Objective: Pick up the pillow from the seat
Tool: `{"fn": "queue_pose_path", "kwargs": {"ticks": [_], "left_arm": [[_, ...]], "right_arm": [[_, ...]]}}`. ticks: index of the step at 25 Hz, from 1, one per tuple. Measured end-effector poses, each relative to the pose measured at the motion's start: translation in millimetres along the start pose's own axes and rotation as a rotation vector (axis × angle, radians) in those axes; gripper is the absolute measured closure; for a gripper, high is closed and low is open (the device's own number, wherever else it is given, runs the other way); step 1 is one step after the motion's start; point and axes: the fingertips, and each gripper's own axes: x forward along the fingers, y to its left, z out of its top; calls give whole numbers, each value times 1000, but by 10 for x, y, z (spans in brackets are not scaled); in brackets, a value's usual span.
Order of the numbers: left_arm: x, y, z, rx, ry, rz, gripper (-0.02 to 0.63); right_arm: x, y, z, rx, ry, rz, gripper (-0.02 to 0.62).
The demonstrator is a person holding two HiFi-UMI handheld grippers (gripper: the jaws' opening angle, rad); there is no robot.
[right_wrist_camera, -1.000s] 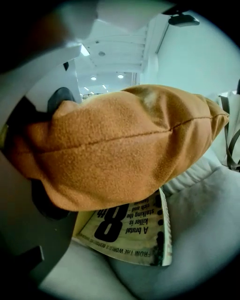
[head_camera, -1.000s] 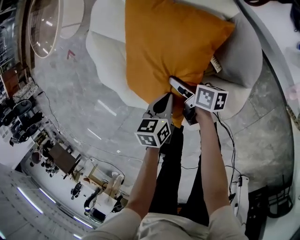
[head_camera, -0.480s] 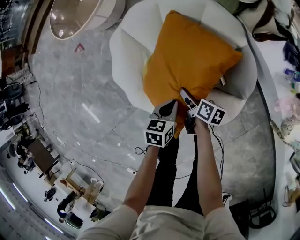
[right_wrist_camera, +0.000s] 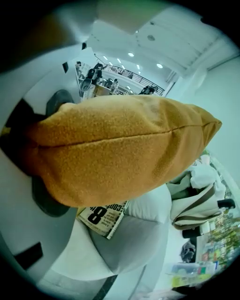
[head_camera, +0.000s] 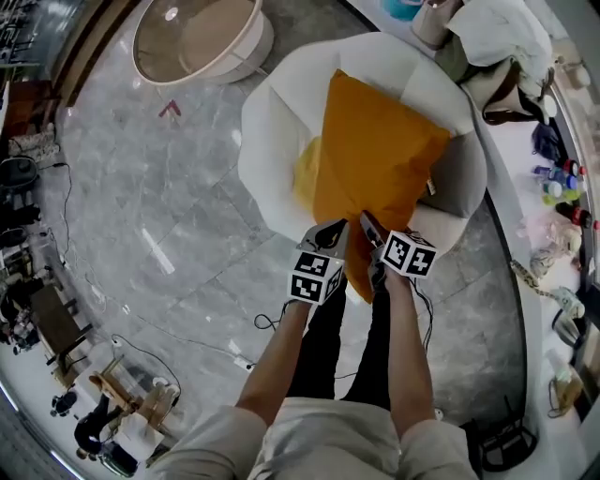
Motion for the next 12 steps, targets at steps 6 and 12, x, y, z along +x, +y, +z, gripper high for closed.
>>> {"fn": "queue_pose_path", "kwargs": {"ticks": [6,12], "left_arm": [[-439,-27,95,-31,-28,-26,597],[-891,-74,335,-22,-69,-51,597]], "right_arm": [[-253,369,29,-151,10,-78,288],[-519,732,132,-293,27,-128,288]]}}
